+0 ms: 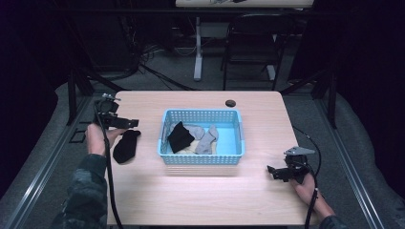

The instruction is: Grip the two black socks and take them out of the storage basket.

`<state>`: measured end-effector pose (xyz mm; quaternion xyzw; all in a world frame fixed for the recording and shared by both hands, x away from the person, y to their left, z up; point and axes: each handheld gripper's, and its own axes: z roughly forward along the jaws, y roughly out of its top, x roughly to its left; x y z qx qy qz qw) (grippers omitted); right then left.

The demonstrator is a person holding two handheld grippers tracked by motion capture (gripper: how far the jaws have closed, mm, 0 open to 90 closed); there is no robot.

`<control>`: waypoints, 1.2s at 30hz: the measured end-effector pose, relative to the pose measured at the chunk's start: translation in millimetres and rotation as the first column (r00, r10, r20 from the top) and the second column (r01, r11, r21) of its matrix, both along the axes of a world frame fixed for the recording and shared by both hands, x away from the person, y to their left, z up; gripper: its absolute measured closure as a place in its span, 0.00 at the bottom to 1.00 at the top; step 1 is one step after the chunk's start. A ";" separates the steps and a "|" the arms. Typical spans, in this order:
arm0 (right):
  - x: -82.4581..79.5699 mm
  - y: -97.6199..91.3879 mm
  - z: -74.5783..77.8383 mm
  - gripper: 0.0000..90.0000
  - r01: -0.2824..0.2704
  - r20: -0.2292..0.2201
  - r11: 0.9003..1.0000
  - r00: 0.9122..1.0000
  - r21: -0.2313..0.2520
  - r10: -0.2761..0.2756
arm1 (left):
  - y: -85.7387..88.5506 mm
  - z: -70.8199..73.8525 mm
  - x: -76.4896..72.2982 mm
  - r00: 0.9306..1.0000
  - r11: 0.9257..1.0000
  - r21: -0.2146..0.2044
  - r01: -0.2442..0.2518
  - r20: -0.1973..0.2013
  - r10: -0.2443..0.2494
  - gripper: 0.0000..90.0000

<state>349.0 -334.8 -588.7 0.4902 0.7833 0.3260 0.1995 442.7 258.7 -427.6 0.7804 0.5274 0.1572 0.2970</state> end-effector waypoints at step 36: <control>0.0 -0.1 -0.2 0.00 0.000 0.002 1.000 1.000 0.001 0.000 | -164.2 -42.5 48.6 0.951 0.954 0.065 0.293 -0.126 -0.284 0.08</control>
